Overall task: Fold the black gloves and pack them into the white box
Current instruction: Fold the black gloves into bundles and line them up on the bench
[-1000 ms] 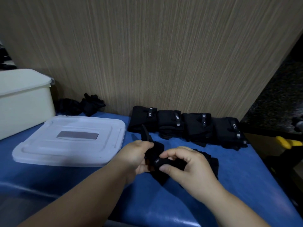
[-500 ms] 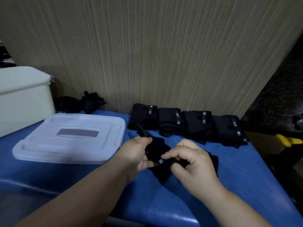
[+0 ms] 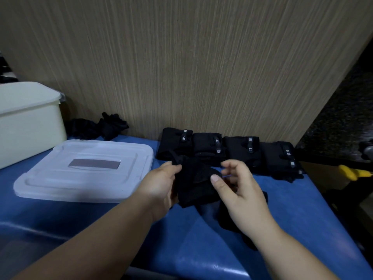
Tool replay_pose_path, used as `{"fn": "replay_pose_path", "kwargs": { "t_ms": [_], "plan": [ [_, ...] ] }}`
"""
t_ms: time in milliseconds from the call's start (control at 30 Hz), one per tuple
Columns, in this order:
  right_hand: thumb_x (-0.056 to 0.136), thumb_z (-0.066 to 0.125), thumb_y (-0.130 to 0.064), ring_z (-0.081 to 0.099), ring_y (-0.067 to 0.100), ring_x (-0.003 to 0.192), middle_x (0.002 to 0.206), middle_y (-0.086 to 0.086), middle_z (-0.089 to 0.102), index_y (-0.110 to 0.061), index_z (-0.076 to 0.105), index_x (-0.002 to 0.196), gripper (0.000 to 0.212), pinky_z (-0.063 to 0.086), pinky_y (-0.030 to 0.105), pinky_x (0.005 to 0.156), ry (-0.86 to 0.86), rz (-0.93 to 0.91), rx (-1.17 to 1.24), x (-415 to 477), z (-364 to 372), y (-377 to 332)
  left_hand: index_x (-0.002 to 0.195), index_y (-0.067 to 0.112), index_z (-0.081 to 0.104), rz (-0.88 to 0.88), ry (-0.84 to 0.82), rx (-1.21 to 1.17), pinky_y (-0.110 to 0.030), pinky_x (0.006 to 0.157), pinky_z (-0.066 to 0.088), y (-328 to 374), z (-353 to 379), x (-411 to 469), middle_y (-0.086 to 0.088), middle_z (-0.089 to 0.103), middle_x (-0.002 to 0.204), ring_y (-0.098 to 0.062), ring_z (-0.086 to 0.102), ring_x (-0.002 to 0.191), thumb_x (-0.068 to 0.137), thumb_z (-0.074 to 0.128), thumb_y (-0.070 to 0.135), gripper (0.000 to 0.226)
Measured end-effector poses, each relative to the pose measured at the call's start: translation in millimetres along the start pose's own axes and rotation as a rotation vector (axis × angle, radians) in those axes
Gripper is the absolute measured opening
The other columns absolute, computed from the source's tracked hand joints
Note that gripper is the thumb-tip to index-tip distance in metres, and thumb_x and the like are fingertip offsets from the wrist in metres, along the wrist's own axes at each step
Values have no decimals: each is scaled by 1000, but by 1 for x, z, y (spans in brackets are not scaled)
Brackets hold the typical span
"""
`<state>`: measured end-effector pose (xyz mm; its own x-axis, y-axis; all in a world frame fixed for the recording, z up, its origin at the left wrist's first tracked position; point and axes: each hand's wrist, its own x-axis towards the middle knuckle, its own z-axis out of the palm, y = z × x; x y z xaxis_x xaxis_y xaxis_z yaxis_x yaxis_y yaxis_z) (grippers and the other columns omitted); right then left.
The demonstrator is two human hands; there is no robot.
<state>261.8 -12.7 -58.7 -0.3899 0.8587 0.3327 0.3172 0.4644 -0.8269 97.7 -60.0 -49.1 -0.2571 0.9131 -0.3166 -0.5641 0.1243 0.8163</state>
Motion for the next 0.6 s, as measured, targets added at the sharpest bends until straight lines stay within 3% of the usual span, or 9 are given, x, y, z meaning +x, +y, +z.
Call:
{"fn": "replay_pose_path", "kwargs": {
  "t_ms": [133,267,333,400,500,600],
  "plan": [
    [87,66,-29,66,3,84,94,-11,70,-44,43,108,35,50,19,74,-156,102,121,-2,1,-4,120,10,61,-51,-142,33,-40,85,56,1,0,-3,-13,70,113,-28,66,106,96,46,31,35],
    [86,69,-15,68,18,81,93,-7,70,-46,49,106,42,57,33,77,-195,86,196,-3,5,-5,120,12,57,72,-98,143,-45,85,55,-7,-5,6,-13,70,111,-30,67,102,90,59,9,30],
    [84,71,-18,63,13,69,84,-8,66,-46,56,100,36,54,25,68,-179,81,131,-2,5,-3,123,15,54,144,-34,236,-45,89,54,-12,-9,13,-9,70,112,-27,67,103,90,59,2,35],
    [83,72,-30,50,3,60,71,-15,52,-43,61,101,25,41,11,59,-191,61,-121,-1,5,-1,126,20,49,243,57,512,-40,92,53,-15,-14,20,-2,70,110,-19,66,101,89,62,5,42],
    [85,66,-43,48,-4,77,85,-22,49,-40,62,113,28,36,5,67,-271,11,-436,-3,6,-1,141,29,29,344,116,950,-28,93,48,-19,-19,27,7,59,120,-11,59,105,87,67,15,68],
    [88,55,-54,42,4,109,107,-15,55,-39,56,126,41,31,9,88,-331,-44,-671,-4,6,0,149,33,9,425,164,1211,-30,108,34,-26,-20,27,5,29,146,-16,37,131,87,67,23,85]
  ]
}}
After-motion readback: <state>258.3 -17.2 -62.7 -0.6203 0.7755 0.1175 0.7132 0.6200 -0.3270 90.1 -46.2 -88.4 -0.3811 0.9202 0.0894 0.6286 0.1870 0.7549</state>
